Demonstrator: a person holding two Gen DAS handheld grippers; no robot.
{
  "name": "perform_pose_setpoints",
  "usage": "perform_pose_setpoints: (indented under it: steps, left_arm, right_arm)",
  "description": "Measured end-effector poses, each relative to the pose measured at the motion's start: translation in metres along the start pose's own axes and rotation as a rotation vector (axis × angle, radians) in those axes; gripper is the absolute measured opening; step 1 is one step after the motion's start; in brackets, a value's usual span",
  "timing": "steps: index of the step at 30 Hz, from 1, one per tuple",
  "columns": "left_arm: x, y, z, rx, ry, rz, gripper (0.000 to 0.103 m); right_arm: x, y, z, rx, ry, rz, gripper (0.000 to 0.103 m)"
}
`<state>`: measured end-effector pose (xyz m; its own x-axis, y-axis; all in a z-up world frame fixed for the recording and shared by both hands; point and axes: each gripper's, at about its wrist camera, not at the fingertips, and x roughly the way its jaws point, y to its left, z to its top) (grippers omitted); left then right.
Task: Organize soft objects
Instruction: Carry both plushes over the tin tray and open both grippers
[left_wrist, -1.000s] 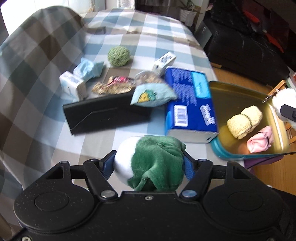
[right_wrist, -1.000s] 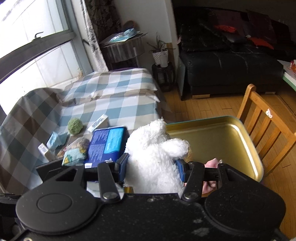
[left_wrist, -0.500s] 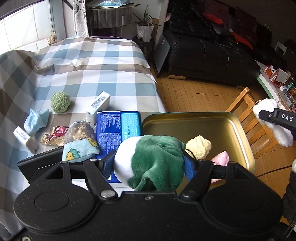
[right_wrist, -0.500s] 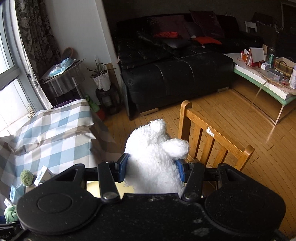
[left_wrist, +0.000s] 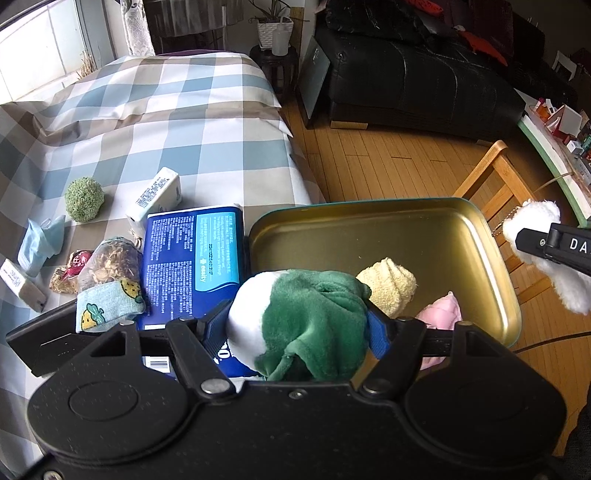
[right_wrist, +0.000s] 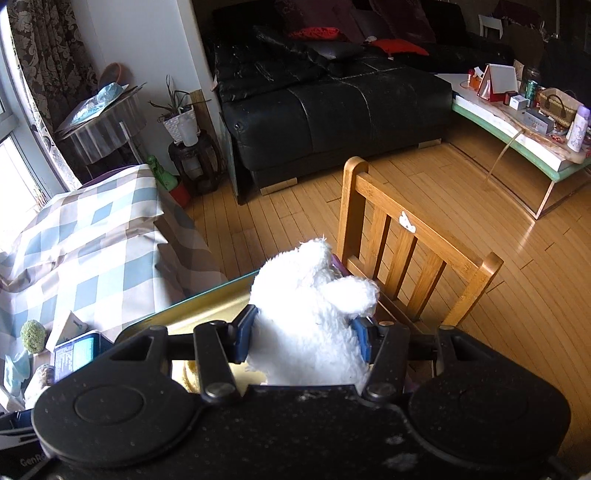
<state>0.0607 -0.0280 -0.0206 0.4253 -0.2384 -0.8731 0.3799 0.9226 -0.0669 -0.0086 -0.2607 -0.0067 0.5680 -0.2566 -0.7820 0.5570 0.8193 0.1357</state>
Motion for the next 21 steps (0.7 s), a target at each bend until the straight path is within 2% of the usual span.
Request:
perform_pose_setpoints:
  steps: [8, 21]
  left_arm:
    - [0.012, -0.007, -0.002, 0.015, 0.031, 0.017, 0.067]
    - [0.017, -0.008, 0.002, 0.017, 0.022, 0.033, 0.071]
  right_arm:
    - [0.01, -0.003, -0.002, -0.004, 0.066, -0.032, 0.051]
    - [0.009, -0.002, 0.001, -0.016, 0.06, -0.016, 0.052]
